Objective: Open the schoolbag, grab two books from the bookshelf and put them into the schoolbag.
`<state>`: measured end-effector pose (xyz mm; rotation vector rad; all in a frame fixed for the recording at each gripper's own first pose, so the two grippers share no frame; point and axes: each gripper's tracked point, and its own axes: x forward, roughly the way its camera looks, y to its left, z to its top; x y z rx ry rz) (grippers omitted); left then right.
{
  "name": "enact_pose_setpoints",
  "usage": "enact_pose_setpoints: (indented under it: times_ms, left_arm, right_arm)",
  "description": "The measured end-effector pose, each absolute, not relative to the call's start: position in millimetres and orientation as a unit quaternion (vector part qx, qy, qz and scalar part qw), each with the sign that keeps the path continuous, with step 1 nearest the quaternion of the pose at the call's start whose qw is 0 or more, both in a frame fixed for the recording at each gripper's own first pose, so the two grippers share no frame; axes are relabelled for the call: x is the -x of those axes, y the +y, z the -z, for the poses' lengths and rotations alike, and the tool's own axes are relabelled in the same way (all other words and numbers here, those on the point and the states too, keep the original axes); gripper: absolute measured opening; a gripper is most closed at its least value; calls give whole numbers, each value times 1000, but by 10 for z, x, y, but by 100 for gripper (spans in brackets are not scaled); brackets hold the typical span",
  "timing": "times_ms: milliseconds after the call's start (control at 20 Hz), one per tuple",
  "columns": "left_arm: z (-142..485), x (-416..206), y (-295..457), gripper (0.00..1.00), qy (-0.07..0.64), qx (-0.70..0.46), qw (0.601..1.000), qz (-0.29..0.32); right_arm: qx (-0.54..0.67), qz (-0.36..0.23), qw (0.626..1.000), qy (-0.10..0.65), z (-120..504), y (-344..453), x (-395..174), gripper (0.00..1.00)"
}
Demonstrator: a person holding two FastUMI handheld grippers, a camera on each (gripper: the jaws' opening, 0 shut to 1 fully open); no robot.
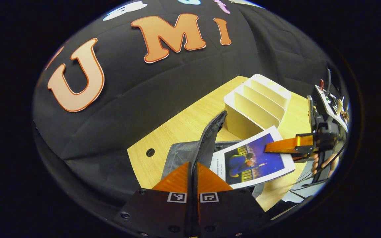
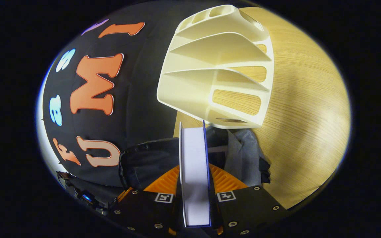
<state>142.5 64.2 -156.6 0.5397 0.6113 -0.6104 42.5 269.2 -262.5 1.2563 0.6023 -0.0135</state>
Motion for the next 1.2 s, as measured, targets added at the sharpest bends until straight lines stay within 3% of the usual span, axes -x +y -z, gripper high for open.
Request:
enact_pose_setpoints:
  times_ms: [250,700,800,900,950,1200]
  left_arm:
    - [1466,-1414,522,0,276,-270,871,303]
    - [1400,-1322,375,1,262,-275,869,318]
    - [1414,-1343,413,1,264,-268,871,315]
    - [1465,-1327,460,1,270,-256,874,314]
    - [1481,-1321,476,1,274,-247,875,315]
    - [1577,-1289,595,0,286,-201,885,307]
  right_arm:
    - [-578,3,778,246,2697,2960,-705,33]
    - [-565,30,785,253,2882,3190,-899,34]
    - [-548,45,788,277,2957,3226,-871,37]
    - [-527,70,785,318,3085,3257,-795,47]
    - [-517,82,782,337,3129,3249,-743,57]
    - [-441,97,801,392,3085,3178,-479,74]
